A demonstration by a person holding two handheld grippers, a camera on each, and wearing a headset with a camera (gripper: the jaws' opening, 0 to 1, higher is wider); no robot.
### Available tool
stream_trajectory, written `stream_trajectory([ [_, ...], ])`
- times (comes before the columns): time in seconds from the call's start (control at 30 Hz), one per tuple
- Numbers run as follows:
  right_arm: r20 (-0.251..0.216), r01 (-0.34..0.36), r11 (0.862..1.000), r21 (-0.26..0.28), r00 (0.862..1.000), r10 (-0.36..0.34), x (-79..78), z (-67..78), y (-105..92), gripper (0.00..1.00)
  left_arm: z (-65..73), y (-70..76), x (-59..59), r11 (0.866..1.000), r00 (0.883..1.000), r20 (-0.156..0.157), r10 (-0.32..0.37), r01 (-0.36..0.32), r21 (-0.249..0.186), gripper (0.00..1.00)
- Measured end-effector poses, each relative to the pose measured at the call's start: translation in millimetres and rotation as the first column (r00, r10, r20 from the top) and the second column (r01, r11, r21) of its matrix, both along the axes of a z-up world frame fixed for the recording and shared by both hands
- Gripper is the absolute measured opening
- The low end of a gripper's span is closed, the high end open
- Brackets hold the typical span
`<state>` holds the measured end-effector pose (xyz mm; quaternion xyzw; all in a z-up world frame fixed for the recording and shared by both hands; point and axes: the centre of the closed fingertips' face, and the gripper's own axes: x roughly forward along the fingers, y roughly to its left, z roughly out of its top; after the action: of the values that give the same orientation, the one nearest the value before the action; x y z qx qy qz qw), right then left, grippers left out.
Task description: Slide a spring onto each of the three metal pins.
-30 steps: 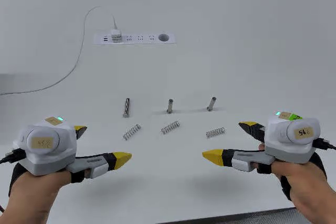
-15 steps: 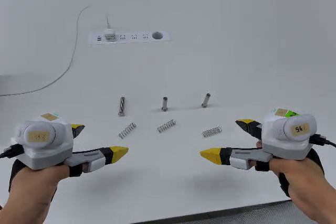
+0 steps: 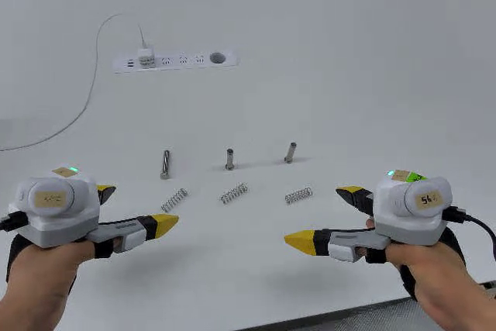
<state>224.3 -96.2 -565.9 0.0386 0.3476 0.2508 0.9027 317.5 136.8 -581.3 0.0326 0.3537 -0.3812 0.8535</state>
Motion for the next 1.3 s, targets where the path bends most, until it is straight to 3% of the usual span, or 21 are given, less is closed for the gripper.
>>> stream_trajectory([
  [0.43,-0.012,0.0,1.0,0.01,1.0,0.0,-3.5,-0.7,-1.5,0.89,0.9,-4.5,25.0,0.999,0.999,-0.001,0.035,-0.035,-0.017,0.8],
  [0.93,-0.031,-0.015,1.0,0.016,0.999,0.016,-2.4,-5.1,-4.7,0.89,-8.8,-11.4,62.1,0.998,0.998,-0.001,0.062,-0.062,-0.014,0.77],
  [1.3,-0.066,-0.039,0.999,0.009,0.997,0.039,-17.3,-15.1,-6.2,0.89,-32.9,-25.9,81.7,0.998,0.998,-0.021,0.067,-0.067,-0.002,0.73],
])
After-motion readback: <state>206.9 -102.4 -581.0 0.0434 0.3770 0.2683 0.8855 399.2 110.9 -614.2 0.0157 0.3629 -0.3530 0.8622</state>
